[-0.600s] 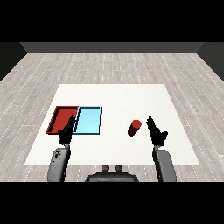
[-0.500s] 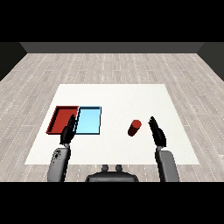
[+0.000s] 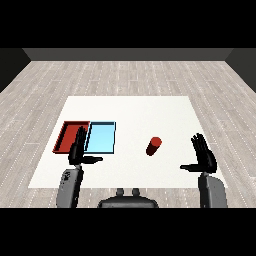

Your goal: Pick the red can and put it in the red box

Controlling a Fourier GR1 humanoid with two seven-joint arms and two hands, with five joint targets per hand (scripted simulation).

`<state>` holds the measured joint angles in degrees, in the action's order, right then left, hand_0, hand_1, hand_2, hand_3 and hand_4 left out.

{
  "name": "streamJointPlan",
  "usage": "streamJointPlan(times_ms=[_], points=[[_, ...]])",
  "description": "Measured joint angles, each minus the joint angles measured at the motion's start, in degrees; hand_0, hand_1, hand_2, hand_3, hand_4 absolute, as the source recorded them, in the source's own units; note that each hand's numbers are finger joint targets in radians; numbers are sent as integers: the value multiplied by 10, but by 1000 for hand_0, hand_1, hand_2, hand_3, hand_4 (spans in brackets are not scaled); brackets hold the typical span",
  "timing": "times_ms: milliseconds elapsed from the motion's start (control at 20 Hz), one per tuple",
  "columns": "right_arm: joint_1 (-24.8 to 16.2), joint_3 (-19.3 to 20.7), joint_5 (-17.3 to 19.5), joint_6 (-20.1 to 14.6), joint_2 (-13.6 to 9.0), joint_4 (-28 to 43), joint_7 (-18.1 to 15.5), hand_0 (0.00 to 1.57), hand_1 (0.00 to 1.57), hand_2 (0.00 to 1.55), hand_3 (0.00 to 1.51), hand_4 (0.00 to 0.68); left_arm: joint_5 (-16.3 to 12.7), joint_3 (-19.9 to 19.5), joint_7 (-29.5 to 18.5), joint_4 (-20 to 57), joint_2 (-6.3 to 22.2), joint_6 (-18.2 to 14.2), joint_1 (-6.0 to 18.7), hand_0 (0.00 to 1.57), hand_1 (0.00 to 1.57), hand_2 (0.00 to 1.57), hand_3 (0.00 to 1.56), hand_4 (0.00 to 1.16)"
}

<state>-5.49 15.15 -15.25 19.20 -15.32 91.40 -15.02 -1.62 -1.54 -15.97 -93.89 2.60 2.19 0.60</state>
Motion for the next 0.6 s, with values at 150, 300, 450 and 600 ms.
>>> streamJointPlan(times_ms=[150, 300, 450, 600], points=[[-17, 25, -22, 40, -14, -10, -40, 0, 0, 0, 0, 0, -7, -4, -51, 7, -3, 11, -5, 0, 0, 0, 0, 0], [-16, 34, -12, 61, -15, -33, -73, 0, 0, 0, 0, 0, -9, -1, -81, 17, -10, 15, -7, 0, 0, 0, 0, 0], [-16, 52, -23, 81, -24, -41, -77, 0, 0, 0, 0, 0, -21, -12, -103, 25, 0, 34, -18, 0, 0, 0, 0, 0], [-10, 61, -20, 94, -23, -54, -84, 0, 0, 0, 0, 0, -23, -15, -110, 39, 0, 35, -8, 0, 0, 0, 0, 0]])
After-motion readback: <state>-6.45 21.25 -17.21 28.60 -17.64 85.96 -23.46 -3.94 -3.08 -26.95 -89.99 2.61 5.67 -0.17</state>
